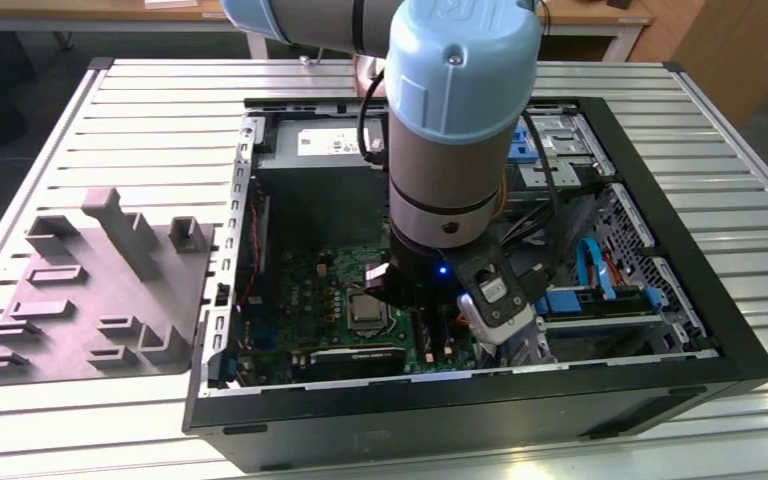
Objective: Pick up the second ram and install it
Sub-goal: 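Press down the second ram until it locks into place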
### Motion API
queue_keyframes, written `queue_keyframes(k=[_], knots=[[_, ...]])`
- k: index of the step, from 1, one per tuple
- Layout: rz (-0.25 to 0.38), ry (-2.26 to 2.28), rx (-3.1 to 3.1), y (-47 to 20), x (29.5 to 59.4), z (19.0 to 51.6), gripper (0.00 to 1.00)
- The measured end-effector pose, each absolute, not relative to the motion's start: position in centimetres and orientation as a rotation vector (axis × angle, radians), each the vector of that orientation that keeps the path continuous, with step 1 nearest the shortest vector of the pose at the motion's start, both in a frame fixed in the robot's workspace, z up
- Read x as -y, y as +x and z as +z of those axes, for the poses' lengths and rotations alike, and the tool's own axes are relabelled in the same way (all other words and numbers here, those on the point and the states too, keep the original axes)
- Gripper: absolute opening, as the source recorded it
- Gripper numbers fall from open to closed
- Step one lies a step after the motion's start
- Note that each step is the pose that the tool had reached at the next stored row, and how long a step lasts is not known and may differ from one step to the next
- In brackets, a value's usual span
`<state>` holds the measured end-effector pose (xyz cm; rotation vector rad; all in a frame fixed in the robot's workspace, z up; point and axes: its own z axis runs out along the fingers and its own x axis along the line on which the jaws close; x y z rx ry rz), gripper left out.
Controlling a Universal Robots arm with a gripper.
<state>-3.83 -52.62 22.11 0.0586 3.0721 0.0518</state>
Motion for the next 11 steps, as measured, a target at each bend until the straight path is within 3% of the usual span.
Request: queue_keyframes(k=[11], knots=[[0.054,0.059,-3.072,-3.83,52.63,21.85,0.11]])
